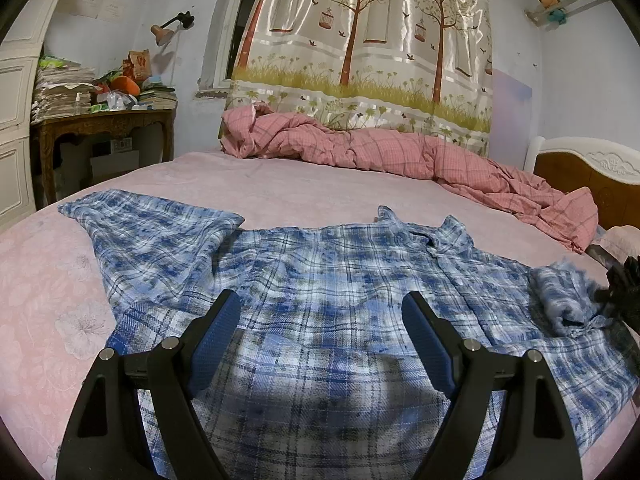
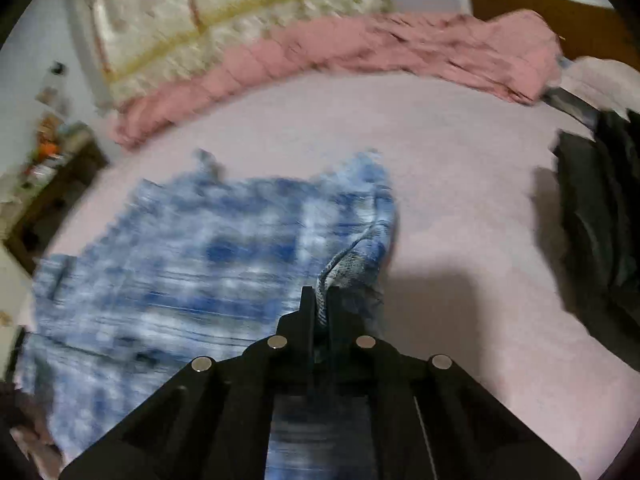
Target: Fold large clothes
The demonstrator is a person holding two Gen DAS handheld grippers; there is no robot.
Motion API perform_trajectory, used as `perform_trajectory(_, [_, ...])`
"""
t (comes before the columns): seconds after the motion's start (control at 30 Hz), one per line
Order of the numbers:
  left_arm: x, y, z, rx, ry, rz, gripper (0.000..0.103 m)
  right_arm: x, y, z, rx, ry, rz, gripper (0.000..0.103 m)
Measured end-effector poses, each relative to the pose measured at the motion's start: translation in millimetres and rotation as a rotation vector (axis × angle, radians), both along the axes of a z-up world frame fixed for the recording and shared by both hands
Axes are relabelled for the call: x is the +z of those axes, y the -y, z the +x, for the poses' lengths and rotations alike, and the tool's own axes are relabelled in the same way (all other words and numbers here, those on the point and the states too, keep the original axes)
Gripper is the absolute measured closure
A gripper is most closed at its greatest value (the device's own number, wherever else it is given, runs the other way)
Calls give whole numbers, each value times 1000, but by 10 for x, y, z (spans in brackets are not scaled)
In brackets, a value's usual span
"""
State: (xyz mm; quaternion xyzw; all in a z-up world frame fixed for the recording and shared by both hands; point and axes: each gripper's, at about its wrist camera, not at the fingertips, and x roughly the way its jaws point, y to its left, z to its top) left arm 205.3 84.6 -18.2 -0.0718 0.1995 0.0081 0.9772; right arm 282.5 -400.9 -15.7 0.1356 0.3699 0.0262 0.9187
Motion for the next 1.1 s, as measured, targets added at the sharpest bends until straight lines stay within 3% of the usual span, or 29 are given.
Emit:
perform_trajectory(0.1, [44, 77, -83, -21, 45, 40, 22, 206, -182, -90, 143, 90, 141, 97])
perform_trajectory(0.17, [133, 194, -206, -55, 111, 97, 23, 348, -382, -140, 209, 137, 147, 97])
perform_trajectory(0.23, [212, 375, -319, -112, 155, 167, 23, 486, -644, -176, 263, 171, 87, 97])
perform_trajectory(0.27, [230, 464, -349, -127, 157, 198, 23, 551, -818, -164, 254, 162, -1, 97])
perform_trajectory(0.37, [247, 736, -350, -196, 125, 252, 23, 562, -954, -54, 123, 99, -106, 97])
perform_trajectory(0.5, [280, 1007, -209, -354, 45, 207, 23, 476, -722, 5, 104, 93, -23, 97])
perform_trajectory(0.57, [329, 1207, -101, -440, 9, 201, 23, 430, -602, -34, 66, 99, -39, 97])
perform_trajectory(0.63, [377, 1496, -20, -489, -7, 256, 24, 358, -440, -57, -10, 98, -91, 97])
perform_trajectory(0.7, [380, 1800, 83, -475, -27, 352, 29, 280, -281, -73, -76, 79, -150, 97])
perform_trajectory(0.77, [378, 2048, 191, -510, -46, 377, 31, 199, -124, -81, -101, 62, -145, 97])
perform_trajectory(0.87, [364, 2333, 340, -547, -92, 364, 33, 143, 101, -173, -105, 107, -88, 86])
perform_trajectory(0.93, [371, 2499, 380, -595, -98, 361, 34, 114, 207, -301, -137, 164, -87, 63])
perform_trajectory(0.97, [376, 2594, 379, -611, -95, 366, 36, 111, 247, -340, -151, 191, -95, 58])
perform_trajectory(1.03, [378, 2777, 368, -664, -90, 379, 40, 86, 327, -472, -196, 253, -131, 54])
perform_trajectory(1.1, [383, 2962, 360, -720, -102, 374, 50, 57, 394, -575, -227, 280, -125, 54])
